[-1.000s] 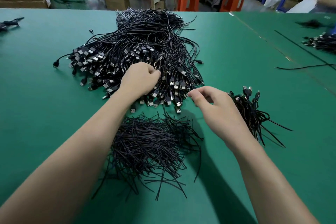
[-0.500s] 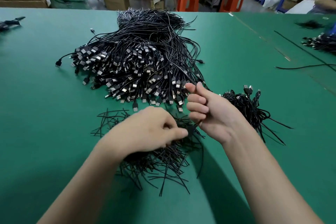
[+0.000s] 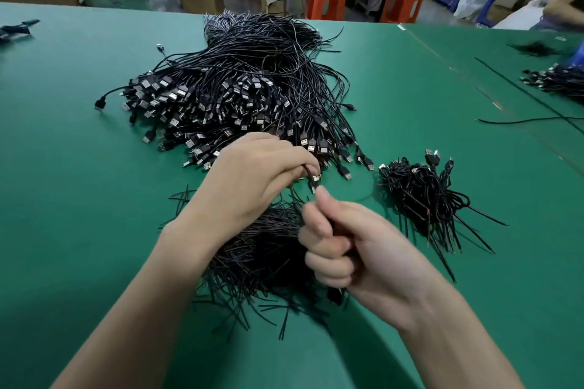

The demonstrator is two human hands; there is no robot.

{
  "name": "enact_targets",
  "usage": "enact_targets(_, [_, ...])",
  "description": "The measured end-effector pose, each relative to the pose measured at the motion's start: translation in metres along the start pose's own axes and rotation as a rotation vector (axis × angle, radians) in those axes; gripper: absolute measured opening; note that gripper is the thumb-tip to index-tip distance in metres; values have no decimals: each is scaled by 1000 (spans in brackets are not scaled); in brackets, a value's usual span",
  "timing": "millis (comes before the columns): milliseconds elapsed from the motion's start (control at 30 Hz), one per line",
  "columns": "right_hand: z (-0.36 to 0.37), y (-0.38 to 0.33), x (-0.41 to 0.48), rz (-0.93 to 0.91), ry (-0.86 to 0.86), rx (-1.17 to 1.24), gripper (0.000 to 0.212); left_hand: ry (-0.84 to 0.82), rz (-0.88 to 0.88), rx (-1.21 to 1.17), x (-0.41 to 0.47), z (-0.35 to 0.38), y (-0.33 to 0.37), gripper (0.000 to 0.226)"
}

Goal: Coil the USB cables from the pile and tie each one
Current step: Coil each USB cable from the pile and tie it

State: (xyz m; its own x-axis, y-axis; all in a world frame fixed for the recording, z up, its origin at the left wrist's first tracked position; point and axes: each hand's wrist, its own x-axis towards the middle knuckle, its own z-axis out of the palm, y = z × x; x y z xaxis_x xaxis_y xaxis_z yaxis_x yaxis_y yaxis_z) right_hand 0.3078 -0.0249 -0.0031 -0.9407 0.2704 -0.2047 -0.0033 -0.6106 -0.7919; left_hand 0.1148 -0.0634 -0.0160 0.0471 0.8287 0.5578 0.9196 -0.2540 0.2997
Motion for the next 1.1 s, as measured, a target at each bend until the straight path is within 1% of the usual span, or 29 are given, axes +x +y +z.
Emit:
enact_targets(67, [1, -8, 0, -119, -26, 11, 33, -63, -37, -46, -2, -1, 8, 30])
enact_targets(100, [1, -15, 1, -209, -17, 0, 31, -109, -53, -74, -3, 1, 14, 25])
enact_targets(167, [3, -31, 5, -406, 79, -77, 32, -172, -52, -78, -2, 6, 26, 13])
enact_targets(200, [2, -39, 7, -504, 156, -155, 34, -193, -47, -60, -1, 8, 30, 15])
enact_targets(267, [-1, -53, 12, -689, 333, -412, 35, -216, -69, -58, 0, 7, 35, 27])
enact_targets(333, [-7, -59, 18, -813, 523, -800, 32, -183, -60, -58, 1, 1, 37, 31])
enact_targets(367, [-9, -59, 20, -832, 609, -1011, 29, -155, -41, -51, 1, -5, 39, 33])
enact_targets(400, [-10, -58, 22, -808, 669, -1202, 28, -113, -19, -53, 2, -10, 40, 35])
enact_targets(433, [-12, -54, 22, -743, 687, -1337, 28, -57, -9, -65, 3, -17, 39, 35])
enact_targets(467, [-13, -50, 22, -641, 663, -1373, 32, 12, -15, -87, 4, -22, 35, 32])
enact_targets(500, [-14, -45, 22, -518, 590, -1311, 41, 89, -35, -123, 4, -27, 30, 28])
enact_targets(533, [-13, -39, 21, -393, 472, -1163, 53, 170, -62, -167, 4, -30, 24, 25])
enact_targets(600, [-5, -29, 18, -186, 181, -722, 72, 278, -128, -257, 4, -29, 17, 21])
enact_targets(633, [-2, -26, 17, -144, 47, -484, 72, 280, -153, -291, 3, -24, 16, 20])
enact_targets(667, [1, -25, 18, -163, -47, -271, 63, 247, -165, -315, 2, -17, 17, 18])
enact_targets(700, [2, -25, 19, -229, -87, -118, 50, 192, -167, -335, 1, -10, 19, 17])
enact_targets(733, [2, -27, 20, -314, -65, -32, 38, 128, -166, -348, 1, -5, 21, 20])
enact_targets(767, [3, -30, 22, -400, 7, -4, 32, 72, -160, -351, 0, 0, 24, 24])
enact_targets(800, [2, -33, 23, -486, 97, -22, 32, 22, -157, -341, 0, 2, 26, 25])
enact_targets(867, [-2, -39, 25, -655, 268, -158, 33, -46, -158, -292, 0, 4, 29, 24])
enact_targets(900, [-5, -41, 25, -730, 365, -300, 32, -49, -146, -261, 1, 2, 32, 26])
enact_targets(967, [-11, -43, 23, -829, 580, -720, 30, -10, -110, -221, 2, -8, 35, 24])
enact_targets(1000, [-12, -42, 22, -823, 659, -927, 30, 24, -91, -208, 4, -14, 36, 22])
enact_targets(1033, [-12, -41, 21, -760, 690, -1093, 31, 63, -79, -194, 5, -20, 36, 20])
enact_targets(1067, [-12, -38, 21, -655, 676, -1198, 35, 105, -79, -185, 5, -25, 34, 19])
enact_targets(1100, [-12, -35, 20, -533, 623, -1219, 42, 143, -95, -192, 5, -27, 32, 18])
